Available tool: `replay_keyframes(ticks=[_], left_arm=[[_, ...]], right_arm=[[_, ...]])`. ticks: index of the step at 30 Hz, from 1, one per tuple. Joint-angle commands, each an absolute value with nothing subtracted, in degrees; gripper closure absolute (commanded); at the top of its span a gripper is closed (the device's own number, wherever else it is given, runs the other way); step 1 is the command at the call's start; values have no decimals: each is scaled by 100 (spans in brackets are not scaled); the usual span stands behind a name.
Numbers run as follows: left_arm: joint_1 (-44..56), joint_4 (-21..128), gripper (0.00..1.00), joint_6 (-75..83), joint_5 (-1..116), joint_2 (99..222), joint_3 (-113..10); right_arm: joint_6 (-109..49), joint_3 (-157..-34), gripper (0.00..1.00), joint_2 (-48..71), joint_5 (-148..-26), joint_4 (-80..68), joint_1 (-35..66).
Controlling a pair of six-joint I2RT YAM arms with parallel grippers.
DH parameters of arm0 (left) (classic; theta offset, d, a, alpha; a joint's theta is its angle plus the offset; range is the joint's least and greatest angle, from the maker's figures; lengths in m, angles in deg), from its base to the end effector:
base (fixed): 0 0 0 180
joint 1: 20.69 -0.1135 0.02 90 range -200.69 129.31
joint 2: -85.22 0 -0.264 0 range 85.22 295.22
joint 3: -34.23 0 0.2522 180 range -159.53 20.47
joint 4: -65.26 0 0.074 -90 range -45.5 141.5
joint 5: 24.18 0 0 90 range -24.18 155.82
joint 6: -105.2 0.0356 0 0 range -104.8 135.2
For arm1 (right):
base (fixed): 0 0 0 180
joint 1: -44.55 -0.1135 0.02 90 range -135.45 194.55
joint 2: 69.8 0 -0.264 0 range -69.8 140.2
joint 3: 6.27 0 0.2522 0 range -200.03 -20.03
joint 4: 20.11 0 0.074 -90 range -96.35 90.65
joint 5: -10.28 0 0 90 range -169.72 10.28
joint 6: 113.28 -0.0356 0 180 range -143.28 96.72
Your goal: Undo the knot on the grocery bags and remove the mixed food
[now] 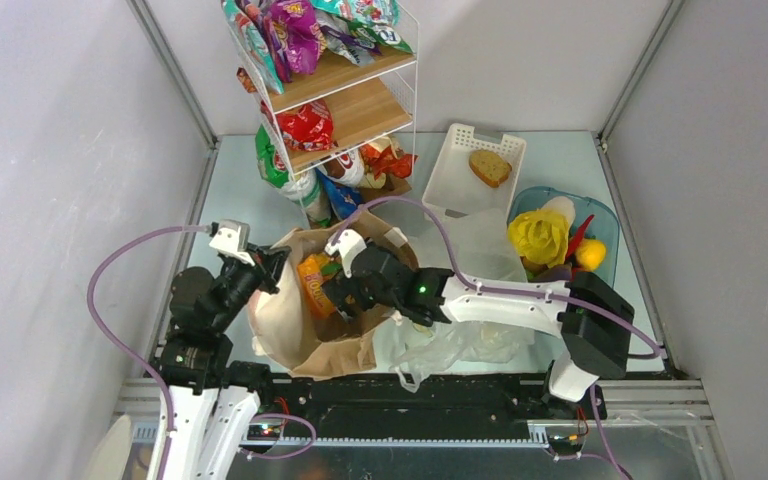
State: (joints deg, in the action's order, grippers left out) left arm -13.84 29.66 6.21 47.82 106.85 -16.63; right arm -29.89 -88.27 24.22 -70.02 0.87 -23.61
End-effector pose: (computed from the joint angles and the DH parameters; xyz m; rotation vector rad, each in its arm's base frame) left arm 0.0998 -0.0231 0.3220 0.2068 1.6858 -0.4711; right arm 0.1457 0.3474 0.2649 -1.0348 1.9350 0.5748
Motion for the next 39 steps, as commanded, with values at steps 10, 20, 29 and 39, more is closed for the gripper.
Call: replay_keyframes(ticks=[10,20,29,39], left_arm=[[-1253,3522,100,385,4575,11008,-1686],[-1229,3454,100,456,4834,11030,-1713],[-1234,3275,100,495,5690,10986,-1755],[-1243,2895,100,484,7310,11095,-1856]], right_arm=[[-3636,-9159,1,4391,-5785,-1135,-1834],[-3839,-9039,67,4763,-6114,-1212,-1723],[-3659,-8322,100,2924,-6738,-2008,-1829],[-2760,-7081,100,284,-6959,-2900,-2288]])
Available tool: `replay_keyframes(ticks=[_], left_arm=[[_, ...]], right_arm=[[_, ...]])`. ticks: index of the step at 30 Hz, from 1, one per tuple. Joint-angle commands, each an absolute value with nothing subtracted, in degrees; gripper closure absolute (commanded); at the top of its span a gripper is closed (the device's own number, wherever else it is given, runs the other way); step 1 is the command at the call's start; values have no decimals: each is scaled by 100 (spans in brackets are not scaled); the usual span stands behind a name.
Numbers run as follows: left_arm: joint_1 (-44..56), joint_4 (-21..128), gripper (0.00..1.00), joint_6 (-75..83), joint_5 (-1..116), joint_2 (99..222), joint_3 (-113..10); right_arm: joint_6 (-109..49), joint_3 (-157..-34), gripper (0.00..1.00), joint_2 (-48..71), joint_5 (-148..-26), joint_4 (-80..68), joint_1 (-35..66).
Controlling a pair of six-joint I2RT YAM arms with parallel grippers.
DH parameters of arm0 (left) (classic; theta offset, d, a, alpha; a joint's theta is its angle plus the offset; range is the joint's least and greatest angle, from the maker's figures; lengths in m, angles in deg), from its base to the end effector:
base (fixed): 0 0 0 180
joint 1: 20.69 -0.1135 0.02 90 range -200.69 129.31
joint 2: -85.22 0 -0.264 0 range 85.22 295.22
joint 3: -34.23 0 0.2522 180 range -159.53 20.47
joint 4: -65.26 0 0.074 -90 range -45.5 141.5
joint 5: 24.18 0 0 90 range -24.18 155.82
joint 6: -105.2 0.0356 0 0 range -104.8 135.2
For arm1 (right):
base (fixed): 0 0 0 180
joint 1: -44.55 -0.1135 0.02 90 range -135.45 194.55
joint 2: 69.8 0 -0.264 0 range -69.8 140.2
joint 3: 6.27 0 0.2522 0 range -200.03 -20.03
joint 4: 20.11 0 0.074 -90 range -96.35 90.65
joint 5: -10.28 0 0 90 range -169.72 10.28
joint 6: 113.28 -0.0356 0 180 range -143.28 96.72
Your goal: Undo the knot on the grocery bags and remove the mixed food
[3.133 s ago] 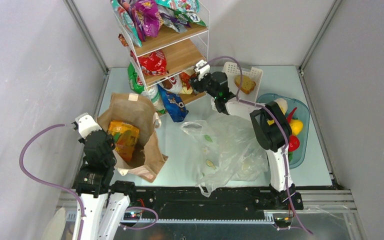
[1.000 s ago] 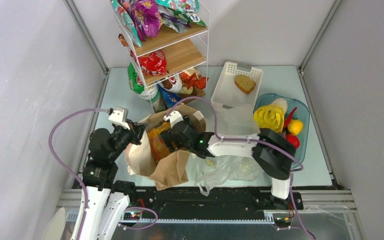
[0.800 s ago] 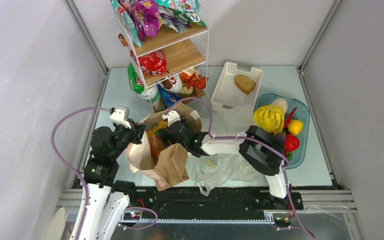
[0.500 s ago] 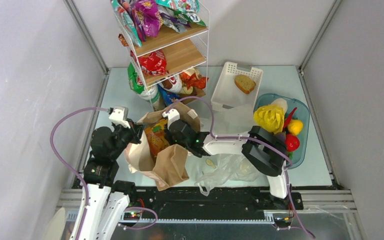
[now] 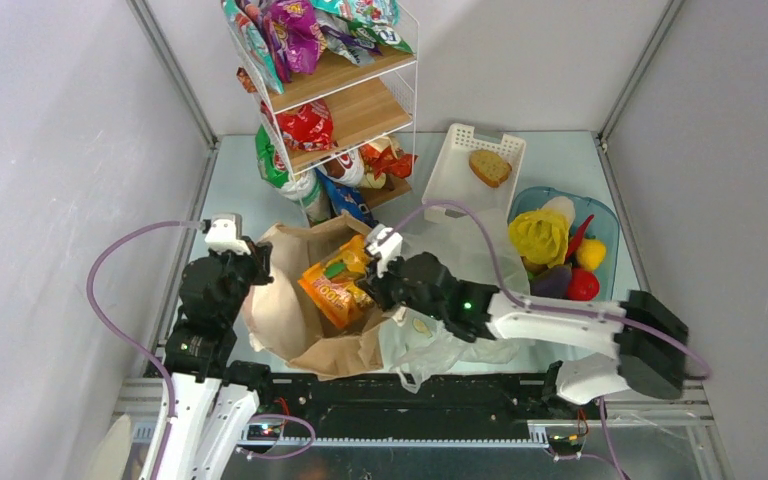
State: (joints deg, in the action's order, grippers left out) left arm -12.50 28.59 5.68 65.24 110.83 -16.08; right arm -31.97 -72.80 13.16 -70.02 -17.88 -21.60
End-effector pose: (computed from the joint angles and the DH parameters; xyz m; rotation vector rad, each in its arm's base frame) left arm 0.1170 -0.0172 0.3103 -0.0134 1.7855 -0.2316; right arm 0.1401 0.3020 0.2693 -0.8353 1.7715 0.7209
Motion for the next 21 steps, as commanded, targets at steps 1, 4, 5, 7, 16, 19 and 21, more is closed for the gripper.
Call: replay_keyframes(ticks=[1,4,5,7,16,19,21], left_arm=[[-1243,2881,100,488,7357,11101,-1857],[-1243,2875,100,491,7316,11132,-1871],[-1243,2879,100,492,7282,11146,-1872],[-1243,2876,100,492,7281,11184,-1877],[-1243,2834,100,500,7491,11235,-1885],[-1243,2824,100,501,7516,11246,-1890],[-1243,2822,100,501,7523,11251,-1896]], right_arm=[[-2764,-6998,100,-29,-6991,-2954,-2296],[-2854,-6585,100,-618,-7116,-3311,-2303],[-2868,-6522,100,-859,-7184,-3370,-2299],[-2917,-6386,100,-1146,-7308,-3506,-2303],[-3070,-6255,100,-1825,-7881,-4033,-2321],[-3102,-6387,100,-1913,-7624,-4490,-2312],[-3421,-7028,100,-1794,-6842,-3793,-2184]])
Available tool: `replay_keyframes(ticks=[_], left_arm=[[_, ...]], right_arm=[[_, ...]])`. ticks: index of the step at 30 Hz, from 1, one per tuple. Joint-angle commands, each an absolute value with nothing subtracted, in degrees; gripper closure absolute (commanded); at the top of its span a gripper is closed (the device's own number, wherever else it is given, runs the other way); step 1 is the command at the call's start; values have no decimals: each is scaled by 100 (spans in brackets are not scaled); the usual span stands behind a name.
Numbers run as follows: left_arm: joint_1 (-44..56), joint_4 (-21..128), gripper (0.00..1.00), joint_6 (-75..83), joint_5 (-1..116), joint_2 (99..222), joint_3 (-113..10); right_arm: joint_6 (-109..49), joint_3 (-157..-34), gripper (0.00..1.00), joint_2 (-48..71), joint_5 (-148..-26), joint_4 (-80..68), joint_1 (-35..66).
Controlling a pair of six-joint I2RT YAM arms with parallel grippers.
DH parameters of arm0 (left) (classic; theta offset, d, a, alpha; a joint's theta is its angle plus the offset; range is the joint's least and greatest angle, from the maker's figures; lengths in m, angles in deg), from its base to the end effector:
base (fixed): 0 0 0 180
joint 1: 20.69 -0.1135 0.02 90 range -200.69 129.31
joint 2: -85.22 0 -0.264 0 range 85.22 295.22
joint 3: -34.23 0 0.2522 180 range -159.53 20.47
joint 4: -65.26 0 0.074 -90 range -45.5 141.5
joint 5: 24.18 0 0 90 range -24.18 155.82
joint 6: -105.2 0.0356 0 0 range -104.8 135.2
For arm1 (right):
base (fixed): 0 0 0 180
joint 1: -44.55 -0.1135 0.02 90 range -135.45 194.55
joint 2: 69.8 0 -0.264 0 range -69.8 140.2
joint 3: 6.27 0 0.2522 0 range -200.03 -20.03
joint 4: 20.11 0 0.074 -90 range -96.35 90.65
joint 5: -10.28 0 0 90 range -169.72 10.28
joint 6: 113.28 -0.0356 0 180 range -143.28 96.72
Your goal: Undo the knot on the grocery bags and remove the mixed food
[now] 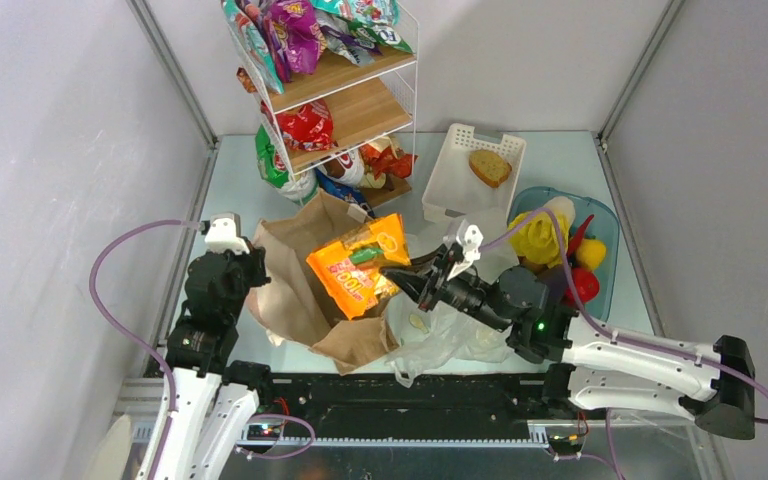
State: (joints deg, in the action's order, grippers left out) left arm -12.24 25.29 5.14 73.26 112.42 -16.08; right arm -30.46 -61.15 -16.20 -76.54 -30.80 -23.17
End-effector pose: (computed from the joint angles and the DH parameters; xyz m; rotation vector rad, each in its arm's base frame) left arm 0.1211 -0.0133 0.3015 -0.1159 1.8602 -0.1026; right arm 0.0862 0.2053 0.3543 -0.6846 1.2710 1.0510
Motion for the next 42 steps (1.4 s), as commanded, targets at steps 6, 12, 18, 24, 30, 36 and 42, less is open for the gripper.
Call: replay_keyframes(ticks=[6,12,18,24,30,36,42], left_arm=[[-1240,2810,100,494,7530,11221,-1898],[-1238,2803,100,475,7467,11195,-1891],[-1238,2790,100,466,7447,11184,-1904],[-1243,2773,100,442,7424,11135,-1899],[-1243,2761,100,431,7400,11149,-1899],[-1241,2756,100,430,7375,11184,-1904],[-1236,2763,100,428,7289,11238,-1923]], right_arm=[[-3956,-8733,100,-796,-6963,-2775,-909],[-4801,-10052,100,251,-7308,-2902,84],[-5848,-12253,100,1658,-7619,-2202,877],[-6861,-14905,100,3335,-7788,-1790,1394],[-8057,-16996,100,5179,-7828,-2211,1654],[-8345,-16989,100,5679,-7621,-2932,1661],[-7697,-17189,100,5963,-7432,-2485,1492]])
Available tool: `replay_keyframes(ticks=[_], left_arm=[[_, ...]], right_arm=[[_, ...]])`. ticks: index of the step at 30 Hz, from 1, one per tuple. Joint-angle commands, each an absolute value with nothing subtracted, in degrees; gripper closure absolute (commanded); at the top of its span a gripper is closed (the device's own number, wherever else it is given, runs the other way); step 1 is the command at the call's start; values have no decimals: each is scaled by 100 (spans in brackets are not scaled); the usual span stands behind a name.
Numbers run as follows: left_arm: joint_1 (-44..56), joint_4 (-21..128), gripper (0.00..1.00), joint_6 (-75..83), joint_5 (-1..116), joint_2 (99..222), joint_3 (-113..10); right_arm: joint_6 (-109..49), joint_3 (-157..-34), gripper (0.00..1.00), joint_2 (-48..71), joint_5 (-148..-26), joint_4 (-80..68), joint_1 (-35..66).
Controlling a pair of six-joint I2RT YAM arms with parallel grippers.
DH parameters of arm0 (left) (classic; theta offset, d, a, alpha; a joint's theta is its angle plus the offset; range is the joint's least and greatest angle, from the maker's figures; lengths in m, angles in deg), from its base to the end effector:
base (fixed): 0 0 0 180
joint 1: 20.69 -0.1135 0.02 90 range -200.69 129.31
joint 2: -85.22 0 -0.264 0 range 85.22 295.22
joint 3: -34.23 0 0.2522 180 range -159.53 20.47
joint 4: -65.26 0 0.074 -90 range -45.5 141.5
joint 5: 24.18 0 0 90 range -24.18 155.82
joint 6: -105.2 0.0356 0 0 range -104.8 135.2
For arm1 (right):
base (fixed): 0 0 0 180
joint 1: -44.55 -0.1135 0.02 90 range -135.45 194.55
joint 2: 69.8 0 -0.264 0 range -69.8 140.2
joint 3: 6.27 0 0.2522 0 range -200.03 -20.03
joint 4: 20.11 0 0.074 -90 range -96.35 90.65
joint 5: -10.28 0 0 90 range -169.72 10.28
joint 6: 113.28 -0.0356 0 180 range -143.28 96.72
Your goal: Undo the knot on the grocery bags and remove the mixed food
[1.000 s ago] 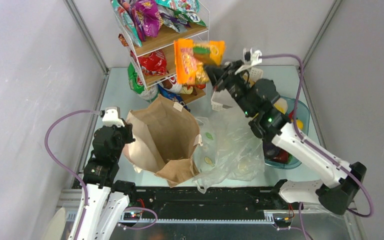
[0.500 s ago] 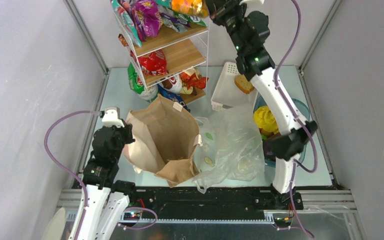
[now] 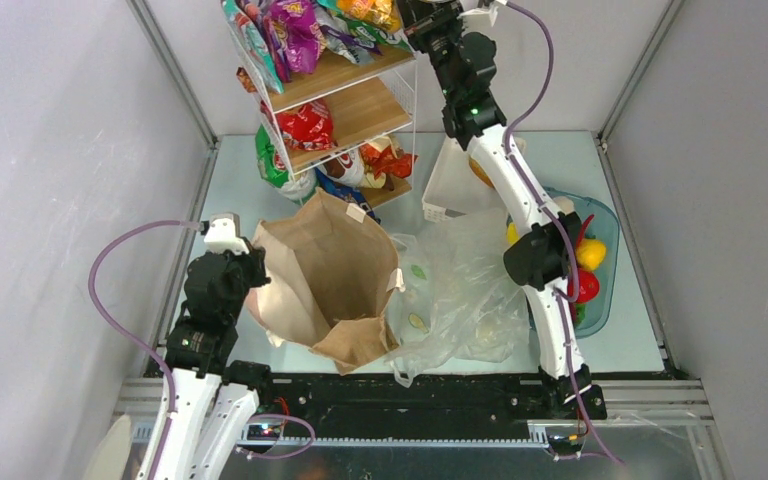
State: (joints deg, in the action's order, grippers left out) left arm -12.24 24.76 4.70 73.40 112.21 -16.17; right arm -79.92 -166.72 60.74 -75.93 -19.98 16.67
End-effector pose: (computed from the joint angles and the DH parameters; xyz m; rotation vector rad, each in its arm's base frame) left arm 0.1200 -0.0131 0.3014 -0.1246 1.8635 -0.1050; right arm 0.4477 0.2342 0.4943 0.3457 1.0868 1.2925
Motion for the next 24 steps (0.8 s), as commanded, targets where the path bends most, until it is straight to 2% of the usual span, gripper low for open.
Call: replay_keyframes(ticks=[1,9,14,24], left_arm=[[-1241,2766,100,423,7282,11251,-1925],[-1243,2765,100,422,7249,11283,-1934],[-1241,2765,100,430,7248,11273,-1926],[-1243,2759,100,447,7290,11210,-1916]], right_arm=[[-7498,-17170,100,5978,-7433,-2310,1462],[-7091,-17047,100,6257,-7470,-1738,1354],[-6708,-16810,100,6054,-7602,-2071,1225],[-5597,-16114,100,4552,-7825,-2992,1030]])
